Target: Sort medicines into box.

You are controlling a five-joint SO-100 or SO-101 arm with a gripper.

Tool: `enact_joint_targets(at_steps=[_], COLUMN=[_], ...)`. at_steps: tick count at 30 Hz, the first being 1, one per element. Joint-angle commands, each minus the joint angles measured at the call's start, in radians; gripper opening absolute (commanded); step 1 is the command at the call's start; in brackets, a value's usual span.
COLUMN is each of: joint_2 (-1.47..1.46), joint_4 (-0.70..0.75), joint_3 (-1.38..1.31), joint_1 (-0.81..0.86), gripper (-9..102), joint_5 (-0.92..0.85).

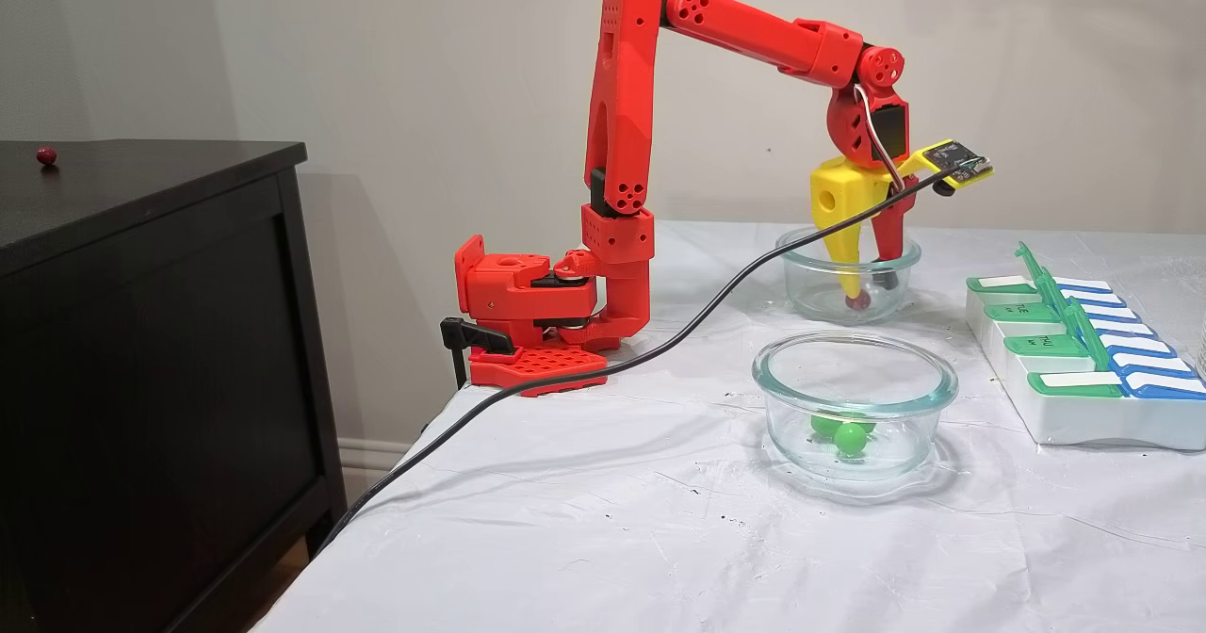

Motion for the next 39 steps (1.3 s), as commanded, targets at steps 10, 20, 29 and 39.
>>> enact_joint_targets(at_steps=[10, 20, 29, 39], joint_2=[-0.044, -0.087, -0.086, -0.046], joint_4=[0.031, -0.003, -0.006, 0.052], joint_3=[-0.031, -0.057, -0.074, -0.127], joint_1=[-0.012, 0.008, 0.034, 0.081], gripper=[22, 22, 22, 22], joint_5=[-0.015, -0.002, -0.021, -0.048])
